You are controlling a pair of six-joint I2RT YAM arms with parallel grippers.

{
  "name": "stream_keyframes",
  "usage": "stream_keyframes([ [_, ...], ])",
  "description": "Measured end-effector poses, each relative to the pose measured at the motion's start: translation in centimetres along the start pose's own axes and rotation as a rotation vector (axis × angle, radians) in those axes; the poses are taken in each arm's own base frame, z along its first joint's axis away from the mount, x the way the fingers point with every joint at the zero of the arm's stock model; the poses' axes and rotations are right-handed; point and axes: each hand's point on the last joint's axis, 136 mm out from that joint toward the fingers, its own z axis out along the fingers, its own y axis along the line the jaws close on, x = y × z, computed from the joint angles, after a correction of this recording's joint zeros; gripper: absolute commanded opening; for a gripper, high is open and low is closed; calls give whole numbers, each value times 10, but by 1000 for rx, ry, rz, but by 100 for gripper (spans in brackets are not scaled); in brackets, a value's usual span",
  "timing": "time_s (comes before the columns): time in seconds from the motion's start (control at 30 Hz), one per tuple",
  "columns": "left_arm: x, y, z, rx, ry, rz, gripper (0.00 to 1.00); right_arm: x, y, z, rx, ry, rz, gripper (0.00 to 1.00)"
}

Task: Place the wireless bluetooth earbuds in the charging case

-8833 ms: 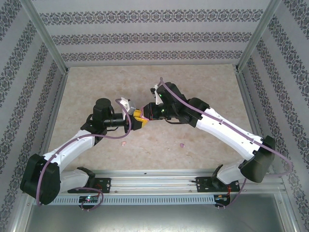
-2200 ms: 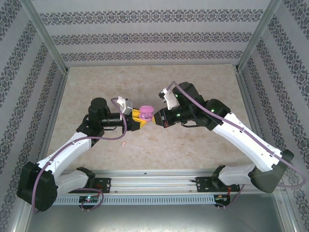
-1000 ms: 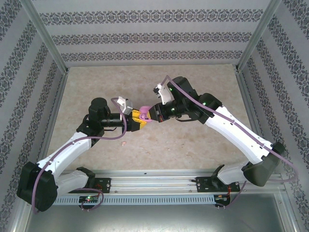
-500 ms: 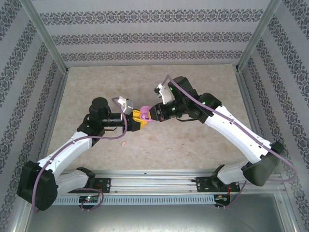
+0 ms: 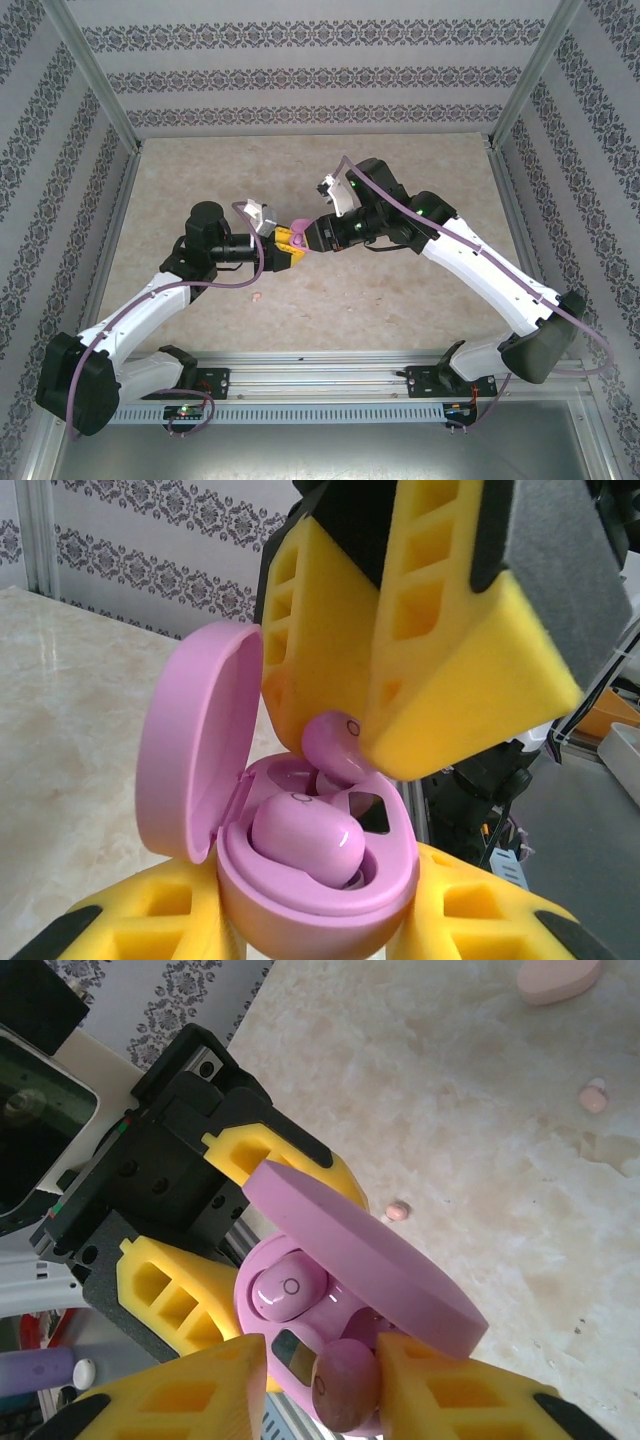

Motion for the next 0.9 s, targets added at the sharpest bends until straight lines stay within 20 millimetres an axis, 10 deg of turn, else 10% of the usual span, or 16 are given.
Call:
stream_keyframes([
  [0.9,-6,2,0,-8,-22,20,25,-26,7,-44,47,-135,-8,42],
])
